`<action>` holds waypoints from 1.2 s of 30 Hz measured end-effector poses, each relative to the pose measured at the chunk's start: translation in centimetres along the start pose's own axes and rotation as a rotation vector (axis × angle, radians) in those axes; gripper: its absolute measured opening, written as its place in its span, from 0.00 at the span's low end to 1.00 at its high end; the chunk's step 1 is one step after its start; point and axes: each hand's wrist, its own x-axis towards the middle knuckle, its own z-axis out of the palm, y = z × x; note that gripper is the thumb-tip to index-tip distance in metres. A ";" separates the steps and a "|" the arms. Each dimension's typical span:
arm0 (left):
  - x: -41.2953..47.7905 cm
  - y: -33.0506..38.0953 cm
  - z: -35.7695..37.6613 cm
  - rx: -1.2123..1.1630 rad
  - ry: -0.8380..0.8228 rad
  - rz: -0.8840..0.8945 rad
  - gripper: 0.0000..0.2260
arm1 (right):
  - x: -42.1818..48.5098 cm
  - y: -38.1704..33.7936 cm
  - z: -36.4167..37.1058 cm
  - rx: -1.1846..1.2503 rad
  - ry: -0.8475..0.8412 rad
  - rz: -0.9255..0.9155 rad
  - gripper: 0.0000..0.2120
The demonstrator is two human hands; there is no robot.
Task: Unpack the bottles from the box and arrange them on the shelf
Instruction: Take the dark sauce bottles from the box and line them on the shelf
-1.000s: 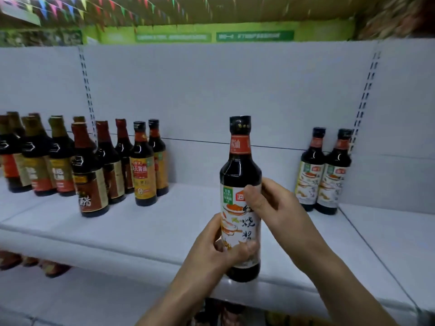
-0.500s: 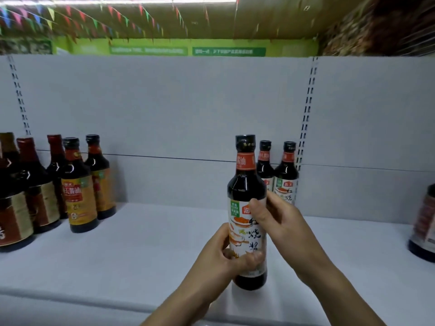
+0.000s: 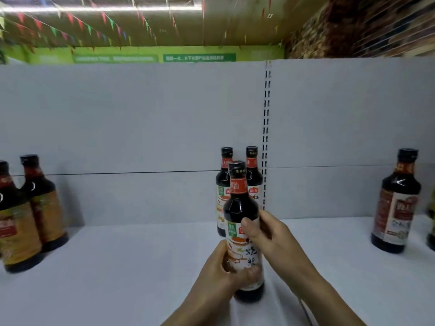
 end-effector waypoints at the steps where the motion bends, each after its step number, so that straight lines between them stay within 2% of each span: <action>1: 0.4 -0.1 0.2 -0.018 -0.005 0.002 0.23 | 0.1 0.2 -0.2 0.001 0.010 0.003 0.17; 5: 1.5 -0.1 1.0 -0.059 -0.021 0.008 0.23 | 0.8 0.6 -0.9 0.036 0.027 0.008 0.17; 13: 3.7 0.7 1.2 0.054 -0.069 0.020 0.23 | 1.9 1.5 -2.6 0.017 0.030 0.067 0.19; 25: 7.8 -0.2 2.8 0.126 0.025 0.083 0.27 | 4.1 3.4 -4.7 -0.353 0.067 0.196 0.23; 30: 8.3 -0.5 2.8 0.191 0.066 0.114 0.27 | 4.4 4.8 -5.1 -0.434 0.080 0.225 0.30; 36: 7.9 -1.1 2.2 0.211 0.101 0.097 0.32 | 4.6 5.7 -4.8 -0.452 0.153 0.187 0.25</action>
